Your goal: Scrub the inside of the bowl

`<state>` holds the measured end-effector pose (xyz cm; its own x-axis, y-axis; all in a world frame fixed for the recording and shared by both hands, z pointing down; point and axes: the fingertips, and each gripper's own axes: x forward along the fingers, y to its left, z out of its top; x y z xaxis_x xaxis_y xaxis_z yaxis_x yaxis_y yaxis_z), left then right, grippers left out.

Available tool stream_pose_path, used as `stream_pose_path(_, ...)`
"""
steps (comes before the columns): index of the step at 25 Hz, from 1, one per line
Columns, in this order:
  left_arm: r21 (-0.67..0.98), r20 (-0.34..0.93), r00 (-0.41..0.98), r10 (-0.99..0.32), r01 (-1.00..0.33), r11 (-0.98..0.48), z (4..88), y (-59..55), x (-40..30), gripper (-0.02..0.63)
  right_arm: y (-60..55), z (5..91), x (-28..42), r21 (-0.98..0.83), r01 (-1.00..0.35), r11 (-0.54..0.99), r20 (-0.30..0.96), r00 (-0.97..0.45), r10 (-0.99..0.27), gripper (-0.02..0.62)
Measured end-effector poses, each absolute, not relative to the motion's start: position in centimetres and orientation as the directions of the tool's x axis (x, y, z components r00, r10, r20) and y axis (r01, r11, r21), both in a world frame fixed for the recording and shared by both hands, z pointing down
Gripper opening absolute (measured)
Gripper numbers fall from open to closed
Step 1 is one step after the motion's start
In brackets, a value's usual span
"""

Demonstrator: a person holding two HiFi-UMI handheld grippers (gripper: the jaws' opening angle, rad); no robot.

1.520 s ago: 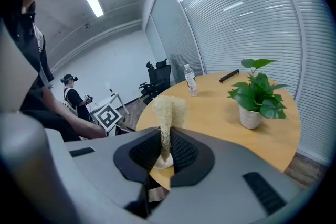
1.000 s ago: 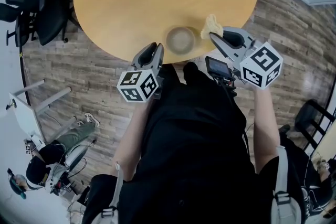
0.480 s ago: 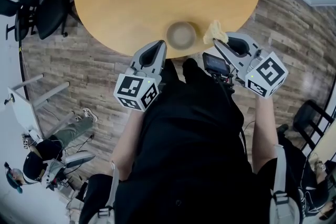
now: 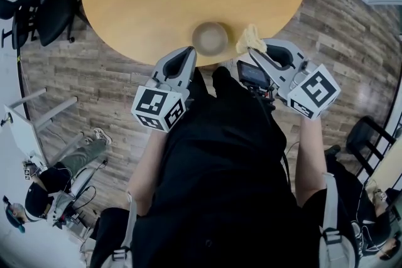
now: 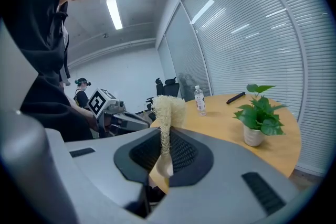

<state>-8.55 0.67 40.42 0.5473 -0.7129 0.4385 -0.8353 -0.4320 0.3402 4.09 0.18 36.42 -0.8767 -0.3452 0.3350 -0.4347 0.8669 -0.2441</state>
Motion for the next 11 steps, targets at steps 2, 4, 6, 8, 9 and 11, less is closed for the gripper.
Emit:
stream_pose_path(2,0.339,0.439,0.552,-0.709,-0.833,-0.438,40.40,0.79,-8.33,0.012,0.24,36.39,4.16,-0.244,-0.436,0.866,0.335,-0.876,-0.346,0.035)
stream_pose_path(4,0.337,0.439,0.553,-0.708,-0.832,-0.441,40.44,0.80,-8.23,0.012,0.19,36.42,4.21,-0.243,-0.435,0.867,0.333,-0.877,-0.347,0.035)
stream_pose_path(6,0.337,0.438,0.553,-0.708,-0.832,-0.441,40.50,0.73,-8.21,0.012,0.08,36.43,4.28,-0.242,-0.436,0.867,0.332,-0.877,-0.348,0.035)
stream_pose_path(8,0.338,0.438,0.553,-0.709,-0.832,-0.440,40.49,0.70,-8.18,0.012,-0.01,36.42,4.36,-0.242,-0.435,0.867,0.332,-0.877,-0.348,0.035)
stream_pose_path(9,0.339,0.437,0.553,-0.709,-0.832,-0.440,40.47,0.72,-8.15,0.012,0.00,36.41,4.41,-0.242,-0.435,0.867,0.333,-0.877,-0.347,0.035)
stream_pose_path(11,0.341,0.436,0.554,-0.709,-0.831,-0.439,40.42,0.79,-8.09,0.012,0.02,36.39,4.50,-0.242,-0.434,0.868,0.335,-0.877,-0.345,0.035)
